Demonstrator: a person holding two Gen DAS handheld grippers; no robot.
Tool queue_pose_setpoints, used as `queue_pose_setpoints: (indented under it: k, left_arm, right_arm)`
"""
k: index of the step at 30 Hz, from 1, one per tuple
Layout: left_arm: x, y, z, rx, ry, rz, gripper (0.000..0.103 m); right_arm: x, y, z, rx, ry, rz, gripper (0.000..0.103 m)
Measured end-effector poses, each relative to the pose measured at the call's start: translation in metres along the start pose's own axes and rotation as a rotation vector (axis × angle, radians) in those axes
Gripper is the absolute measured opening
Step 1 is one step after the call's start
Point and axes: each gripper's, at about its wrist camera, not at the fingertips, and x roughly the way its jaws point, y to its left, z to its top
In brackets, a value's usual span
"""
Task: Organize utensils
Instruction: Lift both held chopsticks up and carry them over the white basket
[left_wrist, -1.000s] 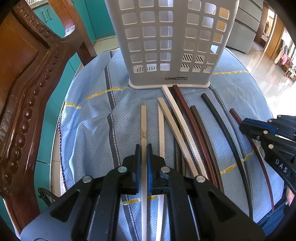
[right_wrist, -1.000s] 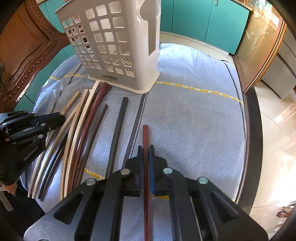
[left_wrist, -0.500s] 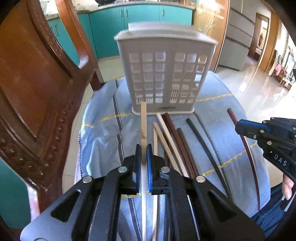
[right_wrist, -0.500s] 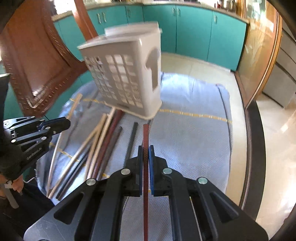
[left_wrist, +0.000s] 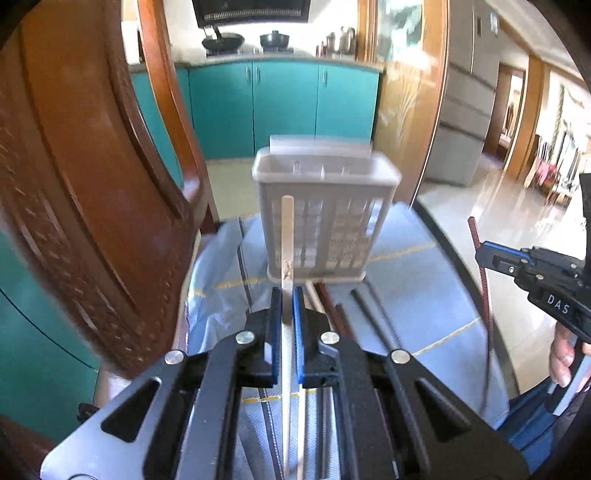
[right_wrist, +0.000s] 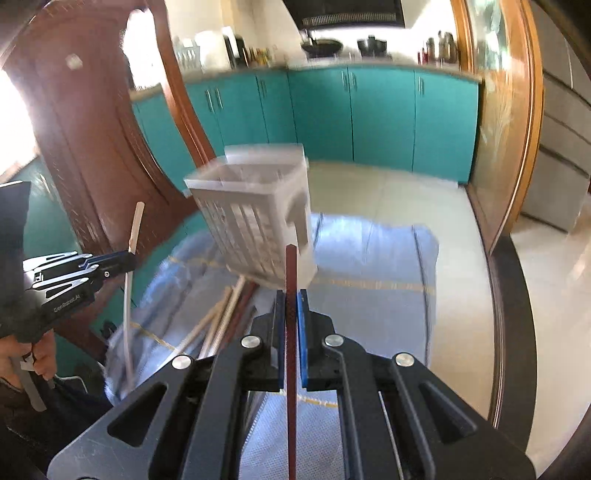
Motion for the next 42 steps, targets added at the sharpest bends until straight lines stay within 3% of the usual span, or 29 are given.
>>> queue_pose_setpoints:
  k: [7, 13, 15, 19, 24, 33, 42]
  left_arm:
    - [-0.068, 0.006, 0.025, -0.055, -0.182, -0.01, 0.007]
    - [-0.097, 0.016, 0.071, -0.106, -0.302, 0.0, 0.007]
    - [-0.1, 0.021, 0.09, -0.131, -0.346, 0.01, 0.007]
    - [-0.102, 0.028, 0.119, -0.193, -0.428, 0.012, 0.007]
    - [-0.078, 0.029, 0.134, -0.243, -0.497, 0.039, 0.007]
    - [0.001, 0.013, 0.123, -0.188, -0.354, 0.081, 0.007]
    - [0.024, 0.017, 0.115, -0.187, -0.281, 0.085, 0.007]
  right_arm:
    - [-0.058, 0.005, 0.024, 0.018, -0.169, 0.004, 0.007]
    - [-0.084, 0.02, 0.085, 0.014, -0.329, -0.024, 0.007]
    - [-0.088, 0.025, 0.104, 0.011, -0.382, -0.055, 0.007]
    - [-0.094, 0.028, 0.131, 0.037, -0.462, -0.037, 0.007]
    - [-0.081, 0.03, 0.145, 0.065, -0.569, -0.072, 0.007]
    - [-0.024, 0.027, 0.133, 0.065, -0.587, -0.103, 0.007]
    - [-0.054, 0.027, 0.152, 0.108, -0.721, -0.083, 0.007]
